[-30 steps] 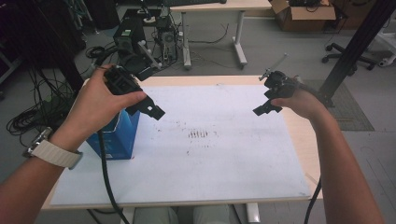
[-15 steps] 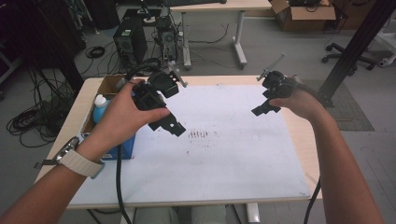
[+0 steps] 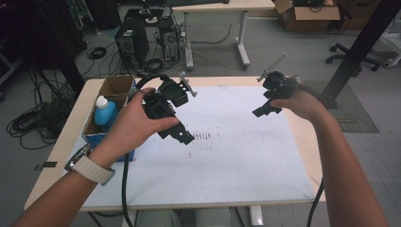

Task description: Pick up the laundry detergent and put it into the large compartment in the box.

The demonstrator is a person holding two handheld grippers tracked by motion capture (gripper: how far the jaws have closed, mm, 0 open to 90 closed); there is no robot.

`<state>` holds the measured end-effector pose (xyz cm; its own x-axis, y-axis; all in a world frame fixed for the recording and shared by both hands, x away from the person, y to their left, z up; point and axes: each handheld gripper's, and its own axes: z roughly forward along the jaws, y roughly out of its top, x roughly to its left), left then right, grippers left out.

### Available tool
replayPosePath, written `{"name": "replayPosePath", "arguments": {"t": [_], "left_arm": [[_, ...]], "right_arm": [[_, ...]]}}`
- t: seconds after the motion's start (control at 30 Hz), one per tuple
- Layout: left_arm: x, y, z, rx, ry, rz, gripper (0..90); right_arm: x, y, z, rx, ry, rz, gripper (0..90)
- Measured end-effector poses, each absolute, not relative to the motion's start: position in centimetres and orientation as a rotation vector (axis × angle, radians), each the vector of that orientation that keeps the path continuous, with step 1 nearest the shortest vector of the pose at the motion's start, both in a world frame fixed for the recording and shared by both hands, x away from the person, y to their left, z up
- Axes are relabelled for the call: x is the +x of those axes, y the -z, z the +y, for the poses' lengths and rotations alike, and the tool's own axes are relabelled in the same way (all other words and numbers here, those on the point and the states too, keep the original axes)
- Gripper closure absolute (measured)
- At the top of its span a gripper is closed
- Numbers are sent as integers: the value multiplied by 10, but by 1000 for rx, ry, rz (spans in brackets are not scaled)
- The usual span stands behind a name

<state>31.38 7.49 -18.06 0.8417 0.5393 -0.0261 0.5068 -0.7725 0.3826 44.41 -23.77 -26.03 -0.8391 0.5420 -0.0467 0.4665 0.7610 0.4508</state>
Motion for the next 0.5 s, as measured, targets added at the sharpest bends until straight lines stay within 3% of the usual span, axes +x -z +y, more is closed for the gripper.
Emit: {"name": "replayPosePath", "arguments": {"t": [0.5], "left_arm": [[317,179,76,2629,-114,805,59]], "right_arm": [[444,261,-238,801,-649,2783,99]]}}
